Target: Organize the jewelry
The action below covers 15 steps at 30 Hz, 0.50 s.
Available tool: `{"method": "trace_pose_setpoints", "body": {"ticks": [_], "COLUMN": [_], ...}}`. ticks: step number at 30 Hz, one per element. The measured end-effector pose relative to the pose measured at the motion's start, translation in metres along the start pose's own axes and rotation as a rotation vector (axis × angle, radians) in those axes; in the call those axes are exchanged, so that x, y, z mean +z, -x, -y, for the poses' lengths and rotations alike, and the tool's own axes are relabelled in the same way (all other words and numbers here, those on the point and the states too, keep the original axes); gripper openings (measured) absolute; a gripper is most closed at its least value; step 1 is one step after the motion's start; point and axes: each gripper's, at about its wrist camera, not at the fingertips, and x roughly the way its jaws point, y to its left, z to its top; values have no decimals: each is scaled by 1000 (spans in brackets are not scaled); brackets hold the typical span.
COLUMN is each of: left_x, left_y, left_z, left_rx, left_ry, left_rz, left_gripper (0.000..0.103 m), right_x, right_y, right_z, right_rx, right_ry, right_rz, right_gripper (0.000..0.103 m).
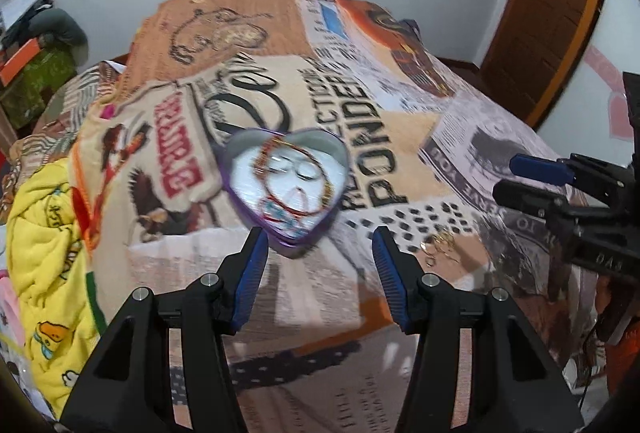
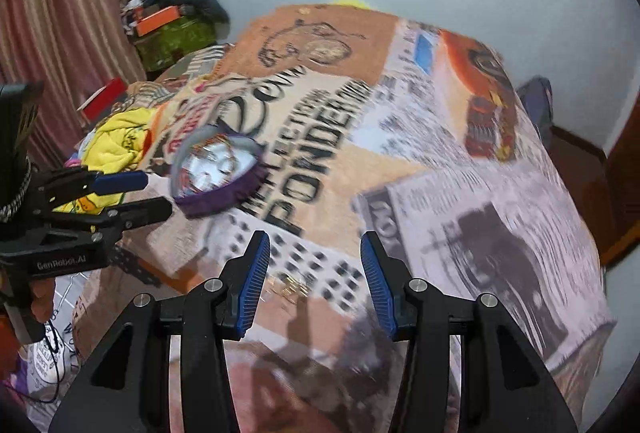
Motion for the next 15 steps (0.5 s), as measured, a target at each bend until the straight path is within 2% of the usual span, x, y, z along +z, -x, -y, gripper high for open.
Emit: {"method": "trace_pose_setpoints", "body": {"ticks": [8,13,15], "left_x": [-12,-19,-19], "left_y": [-28,-45,-49], "left_z": [34,52,56], "left_rx": [-54,-106,-121], "left_ry": [-66,-107,-114], "left_rz": [-74,-121,-125], "left_gripper": [53,53,50], "right_x": [-26,-39,-42], "right_y": [-12,-22,-23], "right_z": [29,29,27], "right_rx": [10,46,63], "right_ry": [-75,-83,-76], "right_rz": [-80,-122,-128], "right_gripper": [44,44,44]}}
